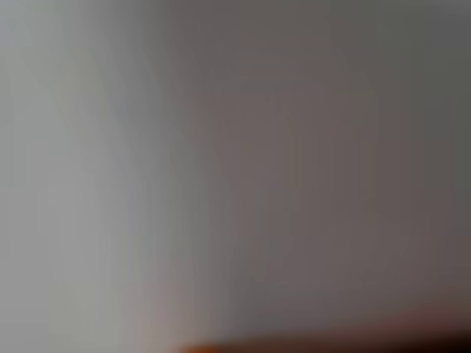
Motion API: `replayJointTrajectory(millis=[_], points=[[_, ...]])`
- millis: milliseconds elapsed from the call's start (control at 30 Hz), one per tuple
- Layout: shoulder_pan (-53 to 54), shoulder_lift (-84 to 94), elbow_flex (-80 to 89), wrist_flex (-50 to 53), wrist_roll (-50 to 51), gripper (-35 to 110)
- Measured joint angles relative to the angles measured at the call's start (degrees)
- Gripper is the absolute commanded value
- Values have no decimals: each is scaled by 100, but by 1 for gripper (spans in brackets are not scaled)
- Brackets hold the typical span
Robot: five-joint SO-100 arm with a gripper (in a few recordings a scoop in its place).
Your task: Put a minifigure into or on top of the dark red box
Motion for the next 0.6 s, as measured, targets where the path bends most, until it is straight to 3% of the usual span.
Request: replayJointTrajectory(millis=[367, 600], points=[[-123, -132, -439, -220, -510, 20], [62, -114, -422, -729, 1020, 22]])
